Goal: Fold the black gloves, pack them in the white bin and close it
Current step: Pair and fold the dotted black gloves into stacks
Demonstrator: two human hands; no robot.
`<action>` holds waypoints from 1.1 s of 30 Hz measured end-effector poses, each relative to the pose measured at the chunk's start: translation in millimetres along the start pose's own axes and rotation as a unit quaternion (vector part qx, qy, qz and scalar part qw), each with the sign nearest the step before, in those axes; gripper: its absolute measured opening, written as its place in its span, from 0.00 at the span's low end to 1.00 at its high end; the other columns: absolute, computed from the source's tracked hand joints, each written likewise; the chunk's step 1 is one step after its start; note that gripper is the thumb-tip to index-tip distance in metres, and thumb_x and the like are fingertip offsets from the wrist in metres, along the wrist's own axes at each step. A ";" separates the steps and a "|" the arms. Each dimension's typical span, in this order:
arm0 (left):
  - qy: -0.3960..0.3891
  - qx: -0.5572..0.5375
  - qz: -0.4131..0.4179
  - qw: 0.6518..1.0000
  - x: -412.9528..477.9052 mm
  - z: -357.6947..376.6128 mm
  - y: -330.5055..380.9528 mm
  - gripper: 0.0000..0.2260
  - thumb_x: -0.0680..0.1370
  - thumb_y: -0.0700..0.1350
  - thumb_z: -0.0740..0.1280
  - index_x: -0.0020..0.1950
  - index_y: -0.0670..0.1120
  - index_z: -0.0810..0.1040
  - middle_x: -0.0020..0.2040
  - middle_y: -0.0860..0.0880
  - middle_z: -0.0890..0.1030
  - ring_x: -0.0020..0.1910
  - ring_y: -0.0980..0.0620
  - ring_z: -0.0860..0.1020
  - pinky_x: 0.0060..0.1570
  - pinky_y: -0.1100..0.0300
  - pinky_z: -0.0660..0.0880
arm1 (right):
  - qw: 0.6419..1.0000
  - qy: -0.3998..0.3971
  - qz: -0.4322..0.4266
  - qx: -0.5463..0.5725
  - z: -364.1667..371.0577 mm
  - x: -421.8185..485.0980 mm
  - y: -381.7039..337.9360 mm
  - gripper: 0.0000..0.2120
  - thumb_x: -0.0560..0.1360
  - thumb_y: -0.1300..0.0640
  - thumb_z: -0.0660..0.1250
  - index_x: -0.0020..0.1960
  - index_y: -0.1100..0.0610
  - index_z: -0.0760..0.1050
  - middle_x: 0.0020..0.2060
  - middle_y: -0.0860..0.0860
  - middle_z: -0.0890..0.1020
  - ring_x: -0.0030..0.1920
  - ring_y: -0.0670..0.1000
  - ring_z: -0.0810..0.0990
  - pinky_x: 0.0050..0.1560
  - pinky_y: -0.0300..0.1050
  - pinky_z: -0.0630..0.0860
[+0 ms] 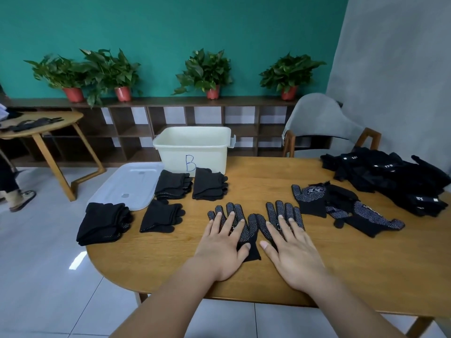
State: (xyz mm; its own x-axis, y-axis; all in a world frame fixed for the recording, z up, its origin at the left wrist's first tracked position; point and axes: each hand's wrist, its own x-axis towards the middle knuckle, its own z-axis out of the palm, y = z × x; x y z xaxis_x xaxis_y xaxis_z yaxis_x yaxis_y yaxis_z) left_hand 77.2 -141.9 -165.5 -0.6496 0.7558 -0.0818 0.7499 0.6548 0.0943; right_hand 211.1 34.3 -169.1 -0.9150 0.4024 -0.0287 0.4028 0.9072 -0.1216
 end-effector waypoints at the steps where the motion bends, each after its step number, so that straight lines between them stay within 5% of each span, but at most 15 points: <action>1: 0.016 -0.013 0.001 1.000 -1.7 -1.4 -0.1 0.31 0.85 0.65 0.45 0.87 0.57 0.46 0.87 0.51 0.41 0.84 0.44 0.34 0.83 0.44 0.39 | 1.000 0.014 0.004 0.005 0.7 -3.5 -0.9 0.35 0.81 0.29 0.34 0.85 0.40 0.42 0.84 0.47 0.41 0.83 0.51 0.35 0.83 0.55 0.41; 4: 0.091 -0.054 -0.025 0.994 0.5 -7.5 5.7 0.27 0.87 0.60 0.48 0.85 0.54 0.58 0.87 0.49 0.50 0.85 0.45 0.41 0.84 0.46 0.41 | 0.996 0.084 0.011 0.013 2.5 -10.3 -2.5 0.35 0.82 0.30 0.32 0.85 0.40 0.50 0.85 0.47 0.49 0.84 0.50 0.41 0.84 0.53 0.43; 12: 0.016 -0.024 -0.113 0.993 37.2 -1.3 28.2 0.33 0.85 0.64 0.42 0.86 0.50 0.38 0.86 0.47 0.36 0.84 0.44 0.34 0.82 0.42 0.37 | 0.998 0.051 0.012 0.025 5.7 -6.5 -0.7 0.33 0.82 0.31 0.34 0.85 0.40 0.46 0.85 0.45 0.43 0.83 0.48 0.36 0.83 0.53 0.39; 28: -0.013 0.010 -0.095 0.995 3.0 3.2 9.2 0.37 0.81 0.72 0.37 0.85 0.54 0.33 0.84 0.46 0.30 0.82 0.43 0.28 0.82 0.41 0.36 | 0.999 0.016 -0.037 0.005 7.7 -18.0 -0.4 0.37 0.78 0.25 0.31 0.84 0.37 0.38 0.83 0.44 0.35 0.82 0.50 0.30 0.83 0.56 0.36; 33: 0.045 -0.025 -0.092 0.994 -1.6 5.2 9.9 0.38 0.81 0.73 0.38 0.87 0.55 0.40 0.86 0.48 0.37 0.83 0.47 0.32 0.82 0.43 0.37 | 0.997 0.055 -0.042 0.019 10.2 -35.7 -2.4 0.34 0.81 0.29 0.32 0.84 0.37 0.43 0.84 0.43 0.41 0.83 0.47 0.34 0.83 0.53 0.37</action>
State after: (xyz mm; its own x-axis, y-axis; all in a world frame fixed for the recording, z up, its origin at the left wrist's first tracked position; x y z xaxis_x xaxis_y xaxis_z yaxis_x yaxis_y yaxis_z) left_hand 86.4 -136.7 -169.6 -0.7849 0.6195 -0.0140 0.6124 0.7790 0.1347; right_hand 242.6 16.4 -177.9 -0.9364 0.3384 0.0927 0.3219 0.9337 -0.1567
